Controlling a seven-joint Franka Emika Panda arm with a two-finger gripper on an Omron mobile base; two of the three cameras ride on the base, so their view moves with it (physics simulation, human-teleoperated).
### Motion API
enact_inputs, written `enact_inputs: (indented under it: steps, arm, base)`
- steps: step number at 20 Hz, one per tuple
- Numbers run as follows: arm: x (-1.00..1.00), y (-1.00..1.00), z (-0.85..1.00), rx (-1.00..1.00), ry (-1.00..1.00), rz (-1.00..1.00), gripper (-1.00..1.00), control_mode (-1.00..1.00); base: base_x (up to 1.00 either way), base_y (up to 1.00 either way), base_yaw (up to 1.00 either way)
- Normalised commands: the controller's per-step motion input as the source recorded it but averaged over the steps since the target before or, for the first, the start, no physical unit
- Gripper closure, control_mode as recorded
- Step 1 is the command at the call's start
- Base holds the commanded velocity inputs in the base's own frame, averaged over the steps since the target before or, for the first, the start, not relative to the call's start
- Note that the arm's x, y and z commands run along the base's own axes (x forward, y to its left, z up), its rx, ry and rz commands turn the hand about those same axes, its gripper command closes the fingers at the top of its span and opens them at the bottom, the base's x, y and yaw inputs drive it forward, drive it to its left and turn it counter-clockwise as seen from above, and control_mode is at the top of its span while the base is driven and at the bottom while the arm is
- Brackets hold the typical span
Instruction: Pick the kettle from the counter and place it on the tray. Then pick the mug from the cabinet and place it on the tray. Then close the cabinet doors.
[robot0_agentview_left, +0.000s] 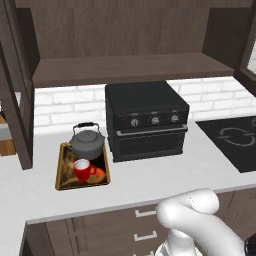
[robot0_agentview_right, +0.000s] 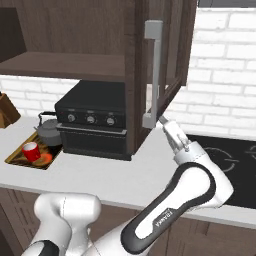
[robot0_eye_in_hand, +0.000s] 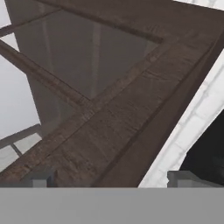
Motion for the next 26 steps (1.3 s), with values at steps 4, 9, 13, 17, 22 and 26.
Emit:
enact_inputs:
  steps: [4, 9, 13, 17, 22, 26]
  arm:
    - [0.36, 0.87, 0.09, -0.02, 0.07, -0.13, -1.00, -1.00]
    - [0.43, 0.82, 0.15, -0.02, 0.10, -0.17, -1.00, -1.00]
    - [0.50, 0.77, 0.14, -0.02, 0.15, -0.19, -1.00, -1.00]
    - [0.57, 0.72, 0.10, -0.01, 0.17, -0.19, -1.00, -1.00]
    - [0.69, 0.62, 0.08, 0.00, 0.17, -0.18, -1.00, -1.00]
    - [0.74, 0.49, 0.04, 0.00, 0.16, -0.18, -1.00, -1.00]
  base:
    - [0.00, 0.00, 0.00]
    - [0.00, 0.00, 0.00]
    - [0.00, 0.00, 0.00]
    - [0.00, 0.00, 0.00]
    - [0.00, 0.00, 0.00]
    - [0.00, 0.00, 0.00]
